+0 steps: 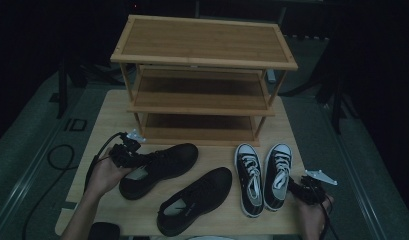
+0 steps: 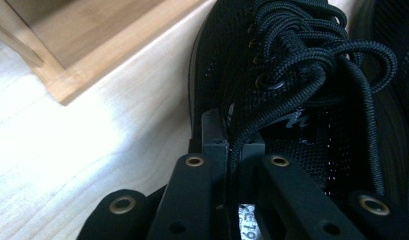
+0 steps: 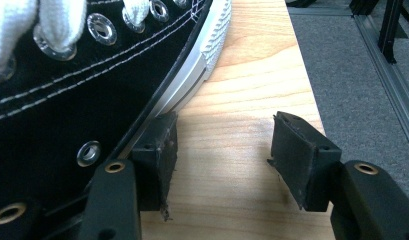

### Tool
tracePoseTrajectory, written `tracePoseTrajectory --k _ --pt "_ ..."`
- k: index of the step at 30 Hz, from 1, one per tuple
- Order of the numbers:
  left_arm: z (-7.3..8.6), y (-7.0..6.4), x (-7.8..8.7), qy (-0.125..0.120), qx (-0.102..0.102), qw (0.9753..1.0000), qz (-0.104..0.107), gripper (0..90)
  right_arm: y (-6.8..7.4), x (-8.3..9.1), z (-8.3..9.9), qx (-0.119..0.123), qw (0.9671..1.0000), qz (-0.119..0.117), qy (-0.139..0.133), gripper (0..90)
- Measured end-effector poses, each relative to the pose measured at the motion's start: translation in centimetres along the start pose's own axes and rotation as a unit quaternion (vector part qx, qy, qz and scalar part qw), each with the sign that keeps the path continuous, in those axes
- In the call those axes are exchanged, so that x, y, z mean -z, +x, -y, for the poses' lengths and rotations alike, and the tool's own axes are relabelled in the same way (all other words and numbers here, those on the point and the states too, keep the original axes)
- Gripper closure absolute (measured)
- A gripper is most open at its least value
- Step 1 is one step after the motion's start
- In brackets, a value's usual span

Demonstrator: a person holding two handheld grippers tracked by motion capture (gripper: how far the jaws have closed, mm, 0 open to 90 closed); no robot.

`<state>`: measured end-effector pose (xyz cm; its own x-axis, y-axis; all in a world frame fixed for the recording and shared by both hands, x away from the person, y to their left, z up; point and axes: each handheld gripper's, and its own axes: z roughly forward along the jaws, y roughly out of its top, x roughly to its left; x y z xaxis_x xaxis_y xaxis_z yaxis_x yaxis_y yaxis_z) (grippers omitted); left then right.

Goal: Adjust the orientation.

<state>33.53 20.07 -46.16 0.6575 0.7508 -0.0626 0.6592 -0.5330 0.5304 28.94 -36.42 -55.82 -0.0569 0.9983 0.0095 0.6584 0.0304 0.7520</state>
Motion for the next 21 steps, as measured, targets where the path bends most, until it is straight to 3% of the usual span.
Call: tracePoseTrajectory --k 3,10,14,21 --pt "-0.6 0.0 -0.2 0.0 0.01 0.9999 -0.013 87.6 0.0 0.0 0.0 0.0 1.0 0.0 0.0 43.5" --pt "-1.2 0.2 -0.6 -0.01 0.024 0.9995 -0.015 87.6 0.0 0.0 0.0 0.001 1.0 -0.001 0.0 43.4" --pt "-1.7 0.2 -0.8 -0.018 0.033 0.9989 -0.03 87.7 0.0 0.0 0.0 0.001 1.0 -0.001 0.0 43.4" --pt "-2.4 0.4 -1.2 -0.029 0.053 0.9975 -0.037 87.6 0.0 0.0 0.0 0.001 1.0 -0.001 0.0 43.4"
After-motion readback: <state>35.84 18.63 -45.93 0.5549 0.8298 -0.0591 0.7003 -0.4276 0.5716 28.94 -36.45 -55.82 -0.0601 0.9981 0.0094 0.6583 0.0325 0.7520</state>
